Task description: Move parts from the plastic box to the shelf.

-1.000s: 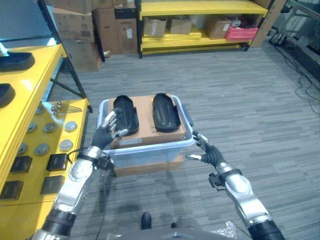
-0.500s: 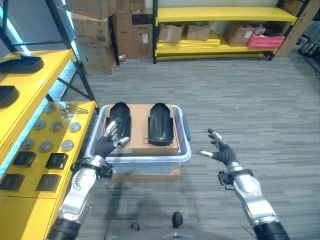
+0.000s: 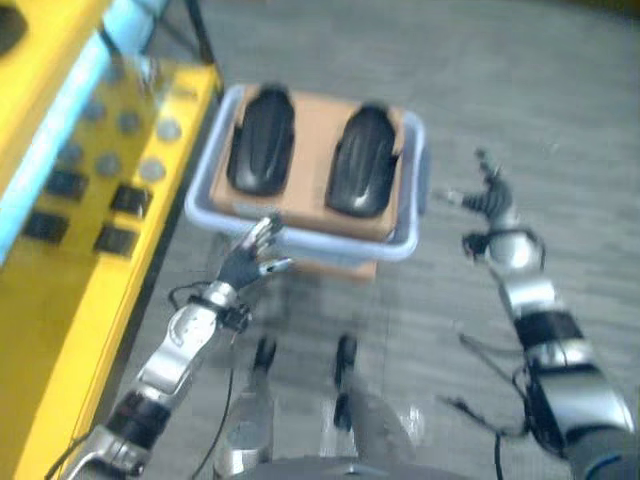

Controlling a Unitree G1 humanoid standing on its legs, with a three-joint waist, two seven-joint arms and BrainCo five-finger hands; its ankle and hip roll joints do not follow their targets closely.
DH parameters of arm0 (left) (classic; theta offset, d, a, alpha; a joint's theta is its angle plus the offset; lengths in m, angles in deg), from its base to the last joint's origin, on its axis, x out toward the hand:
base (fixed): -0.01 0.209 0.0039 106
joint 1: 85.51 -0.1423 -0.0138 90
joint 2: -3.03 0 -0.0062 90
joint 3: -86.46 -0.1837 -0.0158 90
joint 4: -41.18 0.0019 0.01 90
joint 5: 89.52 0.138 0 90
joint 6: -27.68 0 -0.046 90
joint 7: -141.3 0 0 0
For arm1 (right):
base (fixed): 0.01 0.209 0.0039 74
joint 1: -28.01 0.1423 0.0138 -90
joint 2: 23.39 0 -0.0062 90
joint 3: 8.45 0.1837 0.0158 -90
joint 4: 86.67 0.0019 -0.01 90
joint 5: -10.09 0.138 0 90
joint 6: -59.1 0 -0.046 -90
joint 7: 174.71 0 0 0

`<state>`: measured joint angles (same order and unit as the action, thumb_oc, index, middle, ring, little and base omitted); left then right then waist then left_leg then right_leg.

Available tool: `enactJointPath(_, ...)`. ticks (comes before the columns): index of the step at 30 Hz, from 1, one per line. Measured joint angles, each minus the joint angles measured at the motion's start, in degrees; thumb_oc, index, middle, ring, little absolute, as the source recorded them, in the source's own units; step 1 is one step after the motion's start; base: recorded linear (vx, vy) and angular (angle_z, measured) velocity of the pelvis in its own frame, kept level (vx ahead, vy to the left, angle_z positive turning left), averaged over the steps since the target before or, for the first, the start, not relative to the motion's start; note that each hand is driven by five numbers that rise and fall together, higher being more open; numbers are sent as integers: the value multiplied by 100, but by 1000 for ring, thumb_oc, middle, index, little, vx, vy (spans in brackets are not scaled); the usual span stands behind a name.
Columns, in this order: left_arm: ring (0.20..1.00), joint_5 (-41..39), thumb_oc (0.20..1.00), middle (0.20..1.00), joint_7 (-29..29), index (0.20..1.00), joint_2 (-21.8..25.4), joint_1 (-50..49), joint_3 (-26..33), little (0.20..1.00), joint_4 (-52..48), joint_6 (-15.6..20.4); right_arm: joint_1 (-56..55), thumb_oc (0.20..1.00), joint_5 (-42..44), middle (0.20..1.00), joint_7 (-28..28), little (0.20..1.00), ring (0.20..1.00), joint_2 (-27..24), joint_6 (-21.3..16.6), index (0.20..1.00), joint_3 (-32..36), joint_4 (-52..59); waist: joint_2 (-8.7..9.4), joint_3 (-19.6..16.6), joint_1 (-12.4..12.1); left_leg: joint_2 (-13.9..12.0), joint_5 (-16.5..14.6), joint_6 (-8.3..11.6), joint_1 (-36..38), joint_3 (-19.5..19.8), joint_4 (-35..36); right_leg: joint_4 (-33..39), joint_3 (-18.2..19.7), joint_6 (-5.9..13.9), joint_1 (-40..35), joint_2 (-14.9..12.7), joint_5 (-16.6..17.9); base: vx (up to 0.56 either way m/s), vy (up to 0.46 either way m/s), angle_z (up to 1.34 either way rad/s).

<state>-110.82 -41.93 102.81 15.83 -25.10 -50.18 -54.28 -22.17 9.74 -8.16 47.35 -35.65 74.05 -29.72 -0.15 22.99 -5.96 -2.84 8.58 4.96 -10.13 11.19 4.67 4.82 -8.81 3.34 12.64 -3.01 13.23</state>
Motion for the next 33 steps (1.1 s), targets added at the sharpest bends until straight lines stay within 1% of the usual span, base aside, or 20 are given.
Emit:
enactJointPath(1,1000,0,1000,1000,0,1000,0,0,0,1000,0,0,0,1000,0,1000,0,1000,1000,0,0,1000,0,0,0,0,0,0,0,0,0,0,0,0,0,0,0,0,0,-55,35,1)
enactJointPath(2,1000,-121,1000,1000,58,1000,-9,71,-7,1000,0,31,560,1000,2,1000,-179,1000,1000,-7,-9,1000,-388,-402,-63,141,-49,15,-21,35,-92,-17,0,15,18,-7,100,-4,2,0,0,0)
enactJointPath(3,1000,-159,1000,1000,75,1000,-7,89,-7,1000,2,33,696,1000,3,1000,-224,1000,1000,-10,-3,1000,-418,-485,-100,167,-61,18,-7,36,-138,-16,0,0,19,-6,133,-6,7,-32,17,3)
enactJointPath(4,1000,-197,1000,1000,97,1000,-7,93,-7,1000,11,33,712,1000,10,1000,-256,1000,1000,-9,-6,1000,-420,-499,-115,176,-75,24,29,-6,-147,-13,0,0,15,-4,135,-16,9,0,10,6)
enactJointPath(7,1000,-251,1000,1000,162,1000,-1,146,0,1000,10,61,678,1000,8,1000,-378,1000,1000,-47,-4,1000,-432,-615,-120,172,-90,49,13,1,-103,-31,0,0,22,-6,94,-32,8,0,0,0)
enactJointPath(11,1000,-463,1000,1000,165,1000,-7,347,-74,1000,8,111,736,1000,2,1000,-446,1000,1000,-140,-6,1000,-665,-785,-146,151,-37,135,-5,-30,-84,-38,-2,-2,35,-19,80,-106,18,0,0,0)
enactJointPath(16,1000,-604,1000,1000,149,1000,-24,679,-433,1000,-17,175,1196,1000,-6,1000,-460,1000,1000,-122,48,1000,-1040,-1675,-168,137,-94,167,-4,-35,-125,-41,-2,-1,41,-18,118,-122,17,0,0,0)
enactJointPath(18,1000,-618,1000,1000,144,1000,-35,744,-637,1000,-16,188,1571,1000,0,1000,-461,1000,1000,-142,72,1000,-1286,-2269,-209,105,-103,175,-2,-35,-194,-24,-2,-1,38,-17,178,-129,17,-3,9,2)
enactJointPath(20,1000,-633,1000,1000,119,1000,-56,735,-854,1000,-15,194,1859,1000,11,1000,-446,1000,1000,-160,116,1000,-1585,-2732,-219,-33,-168,184,13,-42,-373,-24,-2,-1,48,25,367,-142,-11,0,0,0)
enactJointPath(21,1000,-670,1000,1000,108,1000,-83,724,-899,1000,-13,194,1940,1000,17,1000,-436,1000,1000,-157,110,1000,-1688,-2846,-235,-41,-196,186,42,-34,-414,-19,-2,-1,37,19,399,-148,5,0,0,0)
enactJointPath(24,1000,-748,1000,1000,112,1000,-250,714,-1019,1000,-11,219,2184,1000,127,1000,-413,1000,1000,-212,110,1000,-1832,-3431,-276,-141,-306,202,75,-30,-611,8,-2,-1,11,24,578,-159,18,1,10,6)
enactJointPath(26,1000,-789,1000,1000,116,1000,-282,716,-1015,1000,31,219,2207,1000,272,1000,-379,1000,1000,-260,96,1000,-1837,-3601,-299,-155,-372,214,111,-20,-739,58,-3,-1,-40,1,683,-168,52,1,13,13)
enactJointPath(27,1000,-789,1000,1000,118,1000,-302,730,-1012,1000,70,224,2281,1000,333,1000,-338,1000,1000,-265,58,1000,-1902,-3792,-316,-167,-365,219,112,-20,-774,89,-3,-2,-65,3,704,-175,51,7,14,13)
enactJointPath(32,1000,-788,1000,1000,121,1000,-288,758,-1008,1000,107,224,2331,1000,499,1000,-142,1000,1000,-315,98,1000,-1936,-3881,-319,-168,-441,224,138,-16,-845,145,-4,-2,-128,1,744,-179,62,0,5,6)
enactJointPath(33,1000,-788,1000,1000,121,1000,-279,777,-1000,1000,109,224,2333,473,505,473,-123,473,473,-315,92,473,-1940,-3927,-319,-168,-466,224,138,-15,-845,146,-4,-2,-131,3,743,-180,61,0,0,0)
